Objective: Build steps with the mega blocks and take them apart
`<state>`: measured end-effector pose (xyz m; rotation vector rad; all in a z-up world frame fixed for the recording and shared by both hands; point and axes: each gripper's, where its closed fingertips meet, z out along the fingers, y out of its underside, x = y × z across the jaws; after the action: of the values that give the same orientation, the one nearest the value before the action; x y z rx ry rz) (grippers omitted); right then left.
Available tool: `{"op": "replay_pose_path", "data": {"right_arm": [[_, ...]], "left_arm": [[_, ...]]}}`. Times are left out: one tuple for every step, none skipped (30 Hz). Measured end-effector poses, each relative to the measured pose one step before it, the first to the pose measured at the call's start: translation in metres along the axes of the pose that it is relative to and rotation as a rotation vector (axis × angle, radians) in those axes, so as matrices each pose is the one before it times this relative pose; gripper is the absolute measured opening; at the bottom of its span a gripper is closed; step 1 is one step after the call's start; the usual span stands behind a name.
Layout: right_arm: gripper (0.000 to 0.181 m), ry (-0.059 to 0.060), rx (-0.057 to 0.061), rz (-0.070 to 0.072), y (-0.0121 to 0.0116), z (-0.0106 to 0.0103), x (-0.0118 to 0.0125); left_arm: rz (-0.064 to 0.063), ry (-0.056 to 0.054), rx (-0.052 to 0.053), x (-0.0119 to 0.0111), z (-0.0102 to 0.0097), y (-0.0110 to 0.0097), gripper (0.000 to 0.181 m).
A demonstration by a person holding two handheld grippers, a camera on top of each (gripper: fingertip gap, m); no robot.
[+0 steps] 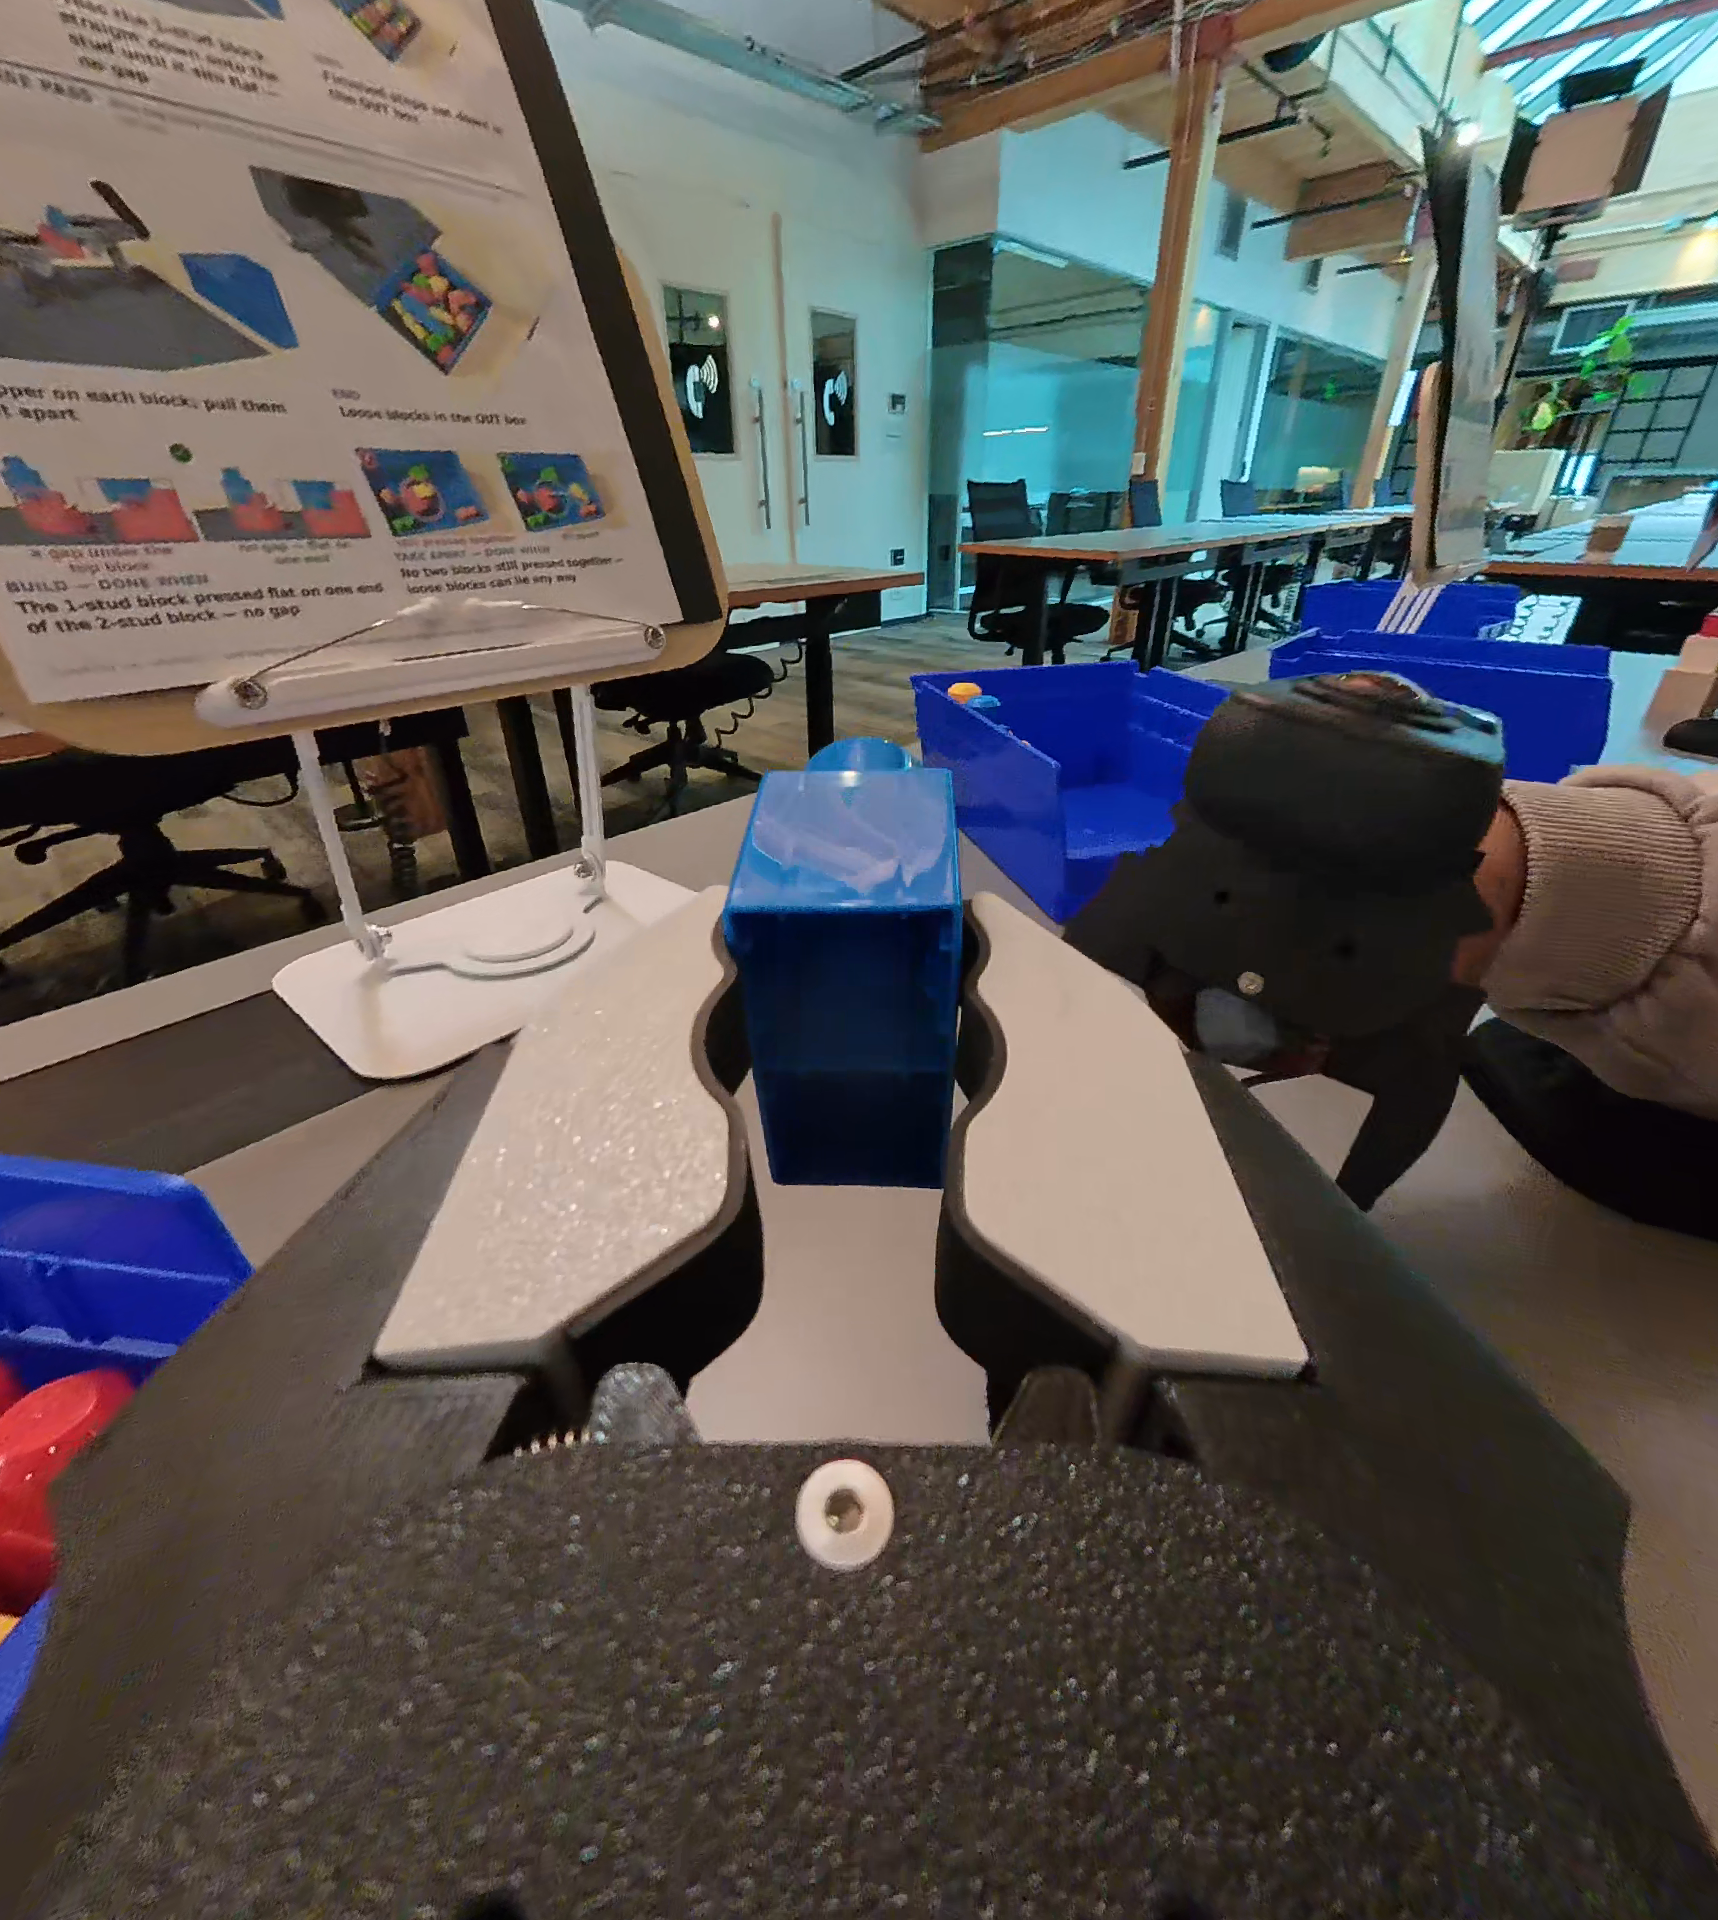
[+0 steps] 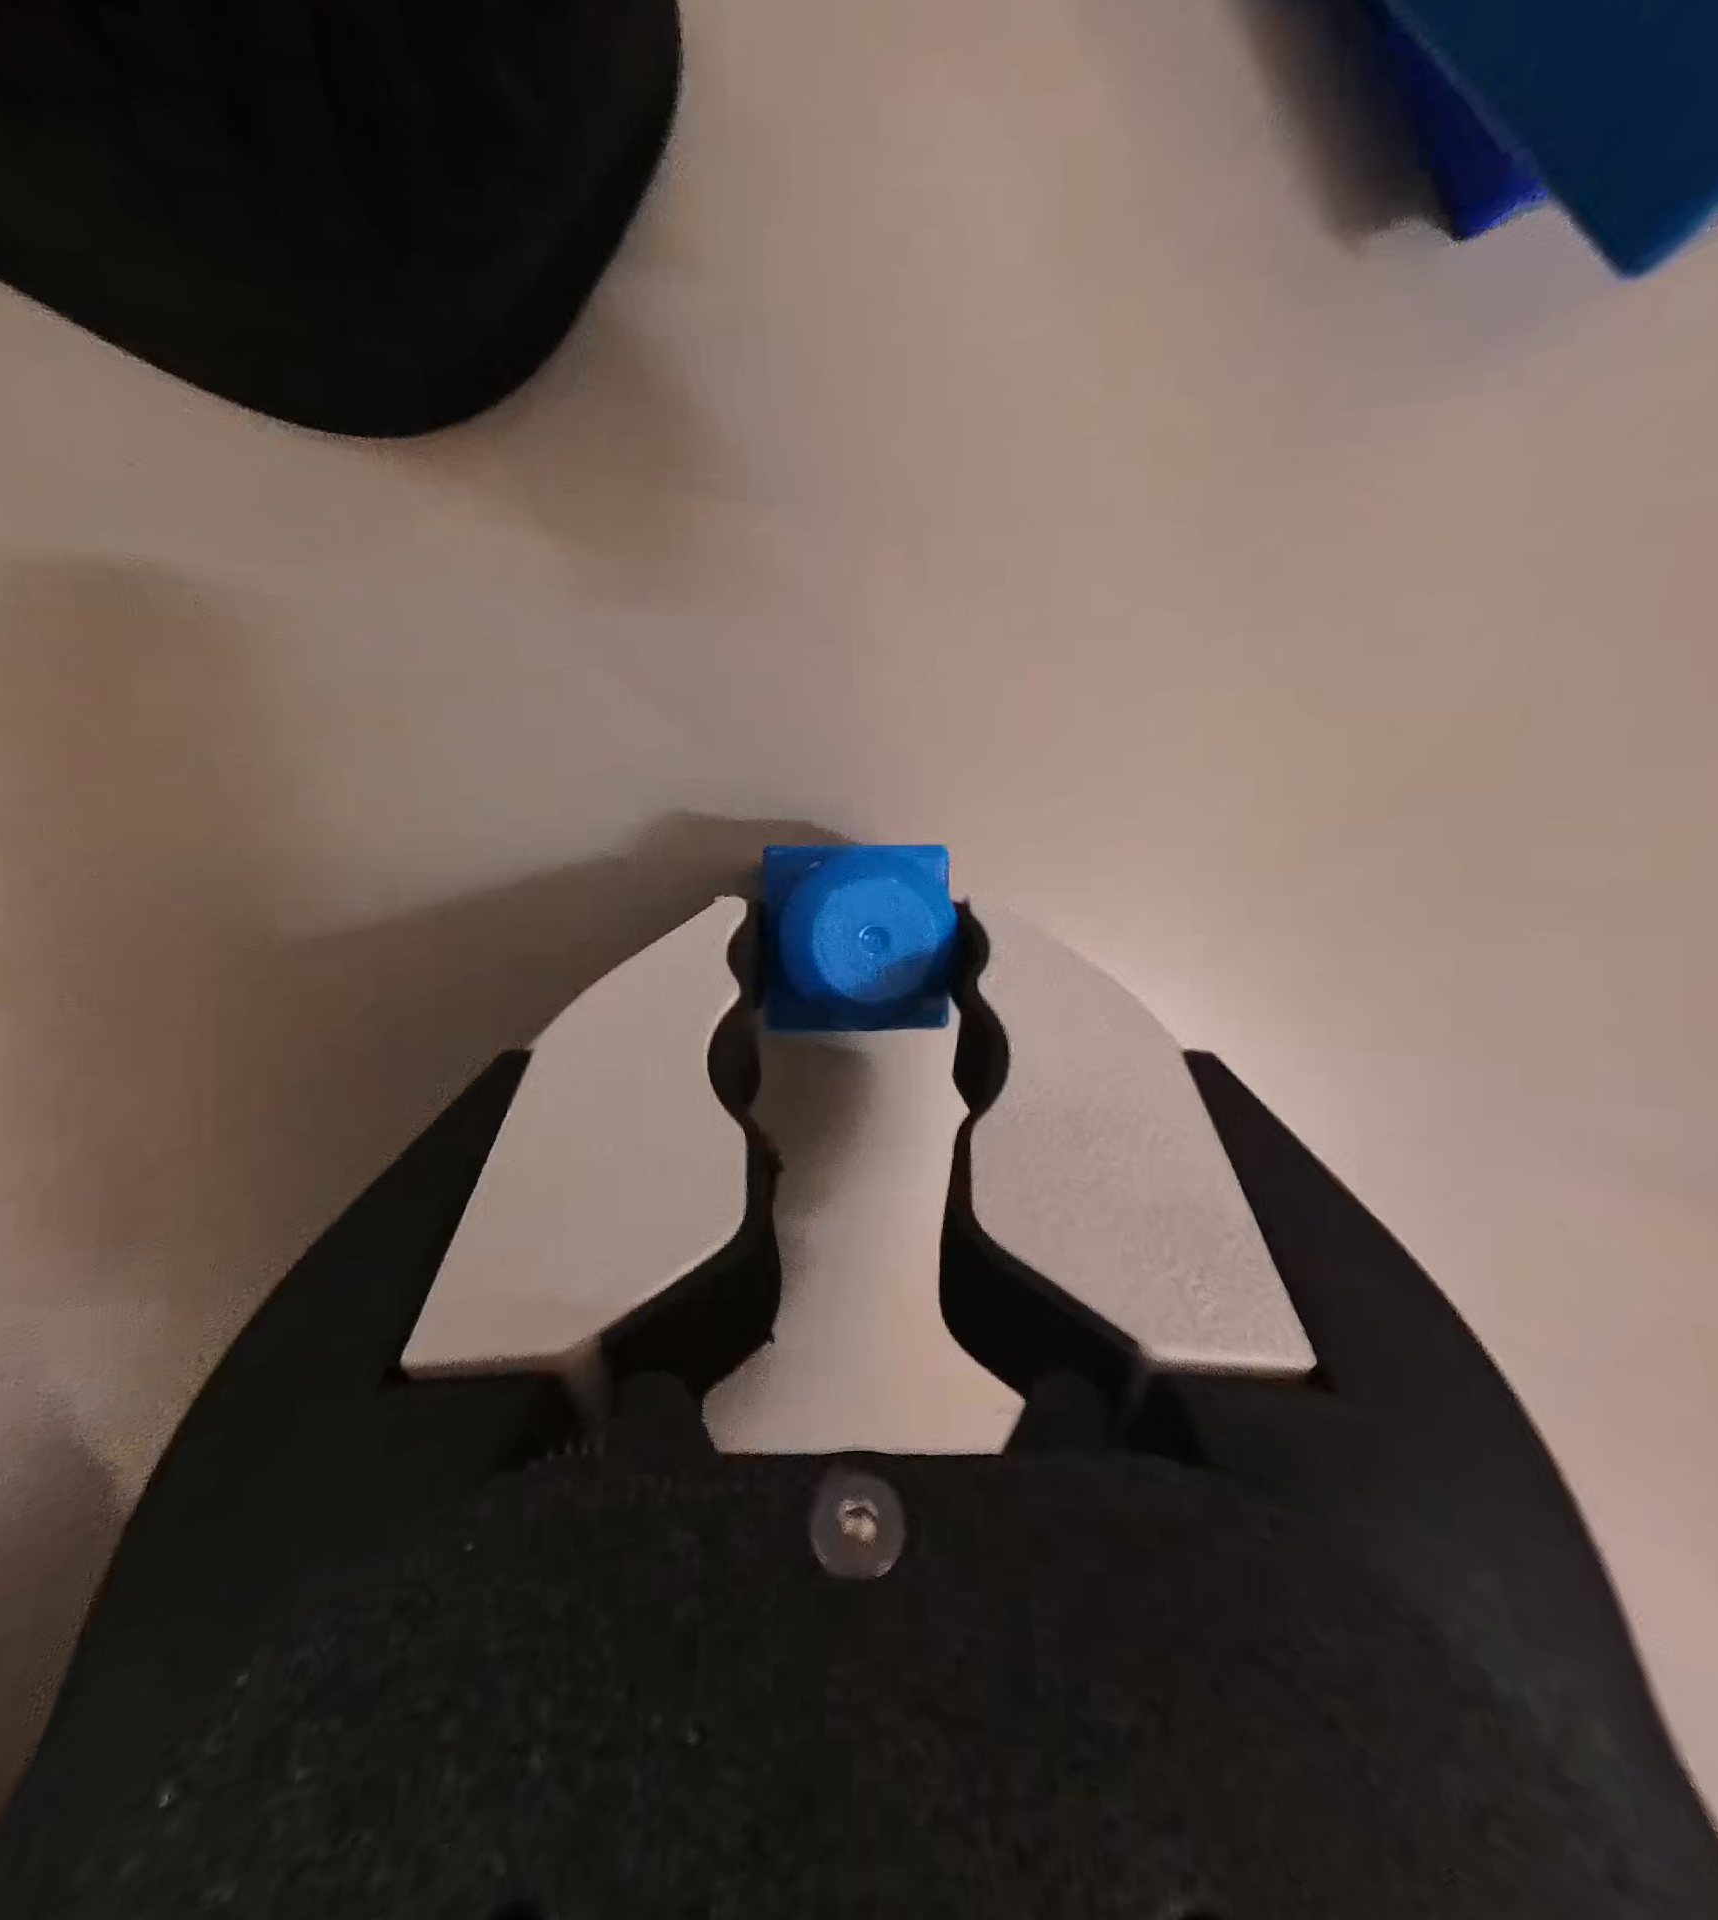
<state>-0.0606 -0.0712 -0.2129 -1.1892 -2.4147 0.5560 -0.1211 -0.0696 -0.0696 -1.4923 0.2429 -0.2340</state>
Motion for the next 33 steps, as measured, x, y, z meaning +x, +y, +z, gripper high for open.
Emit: {"op": "replay_pose_path", "data": {"right_arm": [[0.034, -0.0044, 0.0081, -0.0007, 0.00042, -0.00142, -0.00075], [0.034, 0.0134, 0.0252, 0.004, -0.00043, -0.00364, 0.00235], [0.034, -0.004, 0.0415, 0.0175, -0.0017, -0.00601, 0.00117], [0.034, -0.0012, 0.0536, 0.0252, -0.00284, -0.00827, 0.00229], [0.034, 0.0076, 0.0582, 0.0252, -0.00349, -0.01033, 0.00407], [0.034, 0.0015, 0.0712, 0.0196, -0.00556, -0.01204, 0.00314], [0.033, 0.0017, 0.0932, 0.0167, -0.00898, -0.01383, 0.00289], [0.033, 0.0006, 0.104, 0.0184, -0.01171, -0.0148, 0.00257], [0.033, -0.0002, 0.1073, 0.0186, -0.01329, -0.01489, 0.00255], [0.033, -0.0008, 0.1135, 0.0181, -0.01535, -0.01449, 0.00227], [0.033, -0.0025, 0.1152, 0.0203, -0.01644, -0.01356, 0.0018], [0.033, -0.0071, 0.1139, 0.0232, -0.01681, -0.01194, 0.00087], [0.033, -0.0101, 0.1044, 0.0251, -0.01543, -0.00969, 0.00016], [0.033, -0.0105, 0.0859, 0.0241, -0.0122, -0.00723, -0.00031], [0.033, -0.0138, 0.0611, 0.02, -0.00779, -0.00483, -0.00123], [0.033, -0.0137, 0.0408, 0.0157, -0.00399, -0.00264, -0.00185], [0.033, -0.0151, 0.0265, 0.0115, -0.00124, -0.0008, -0.00251], [0.033, -0.0183, 0.0195, 0.0109, 0.00046, 0.00059, -0.00335], [0.034, -0.0149, 0.0106, 0.0118, 0.00211, 0.00194, -0.00302], [0.034, -0.013, -0.0008, 0.0089, 0.00393, 0.00349, -0.00284], [0.034, -0.0129, -0.0158, 0.0042, 0.00611, 0.00478, -0.003], [0.034, -0.0137, -0.0218, 0.0005, 0.00685, 0.0057, -0.00332], [0.034, -0.0116, -0.0229, -0.0033, 0.0068, 0.00631, -0.00327], [0.034, -0.0062, -0.0275, -0.0098, 0.00747, 0.00667, -0.00266], [0.034, 0.0044, 0.0025, -0.0125, 0.00158, 0.00392, -0.00105], [0.034, 0.0022, -0.0103, -0.0055, 0.00101, 0.00134, 0.00015], [0.034, 0.0012, -0.0201, -0.0074, 0.00174, 0.0008, 0.00033], [0.034, -0.0026, -0.0209, -0.0084, 0.00217, 0.00103, -0.00055], [0.034, -0.0073, -0.0171, -0.0027, 0.00194, 0.00066, -0.00124], [0.034, -0.0002, -0.0155, -0.0044, 0.00161, -0.00022, -0.0002], [0.034, -0.0021, -0.0253, -0.0049, 0.00296, -0.00073, -0.00036], [0.034, -0.0025, -0.0325, -0.0043, 0.00396, -0.00115, -0.00046], [0.034, -0.0029, -0.0342, -0.0015, 0.00454, -0.00118, -0.00037]], "left_arm": [[-0.003, -0.0007, -0.003, -0.00033, 0.00023, 0.00093, 0.037], [-0.0022, 0.0024, -0.0012, 0.00038, 0.00019, 0.00037, 0.037], [-0.001, 0.0031, -0.0007, 0.00079, 0.00026, 0.0001, 0.037], [-0.0005, 0.0053, -0.0014, 0.00121, 0.00036, 0.00021, 0.037], [-0.0009, 0.0071, -0.0008, 0.00166, 0.00048, 0.00002, 0.037], [-0.0018, 0.0098, 0.0013, 0.00223, 0.00048, -0.00035, 0.037], [-0.0043, 0.0143, 0.002, 0.00296, 0.00062, -0.00044, 0.036], [-0.0061, 0.0179, 0.0003, 0.00356, 0.00073, -0.00031, 0.036], [-0.0063, 0.0205, 0.001, 0.00427, 0.00093, -0.00029, 0.036], [-0.0112, 0.0278, 0.0039, 0.0055, 0.001, -0.00077, 0.037], [-0.0162, 0.0364, 0.0043, 0.00666, 0.00121, -0.00083, 0.037], [-0.0135, 0.0353, 0.0039, 0.00678, 0.00134, -0.00073, 0.037], [-0.0063, 0.033, 0.003, 0.00682, 0.00159, -0.00052, 0.037], [-0.0027, 0.0348, 0.0015, 0.00722, 0.0017, -0.00016, 0.037], [-0.0037, 0.0314, -0.0002, 0.00674, 0.00211, 0.0002, 0.037], [-0.0045, 0.0276, -0.0014, 0.00617, 0.00219, 0.00047, 0.037], [-0.0036, 0.0238, -0.0028, 0.00549, 0.00224, 0.00076, 0.037], [-0.0014, 0.0191, -0.0034, 0.00463, 0.00211, 0.00094, 0.037], [0.0013, 0.0148, -0.0048, 0.00381, 0.00192, 0.0012, 0.037], [0.0022, 0.0131, -0.0033, 0.00341, 0.00186, 0.00097, 0.037], [-0.001, 0.0143, 0.0007, 0.00343, 0.00163, 0.00039, 0.037], [-0.0038, 0.0149, 0.0019, 0.00324, 0.0015, 0.0001, 0.037], [0.0, 0.0108, -0.0005, 0.00248, 0.00141, 0.00053, 0.037], [0.0063, 0.0002, -0.003, 0.00072, 0.00037, 0.00119, 0.037], [0.0028, -0.0001, 0.0009, -0.00038, -0.00118, 0.00048, 0.037], [-0.006, 0.0037, -0.0038, -0.00049, -0.00101, 0.00098, 0.037], [-0.0053, 0.0034, -0.0083, -0.00024, 0.00017, 0.00208, 0.037], [-0.0027, 0.007, -0.0076, 0.00061, 0.0006, 0.00214, 0.037], [-0.0009, 0.0059, -0.0055, 0.00071, 0.00029, 0.00114, 0.037], [0.0035, 0.0035, -0.0103, 0.00023, 0.00011, 0.00128, 0.037], [0.0083, 0.0032, -0.0177, 0.00042, 0.00025, 0.00238, 0.037], [0.0096, 0.0033, -0.0202, 0.00057, 0.00055, 0.00279, 0.036], [0.0091, 0.004, -0.0232, 0.00054, 0.00076, 0.00332, 0.036]]}}
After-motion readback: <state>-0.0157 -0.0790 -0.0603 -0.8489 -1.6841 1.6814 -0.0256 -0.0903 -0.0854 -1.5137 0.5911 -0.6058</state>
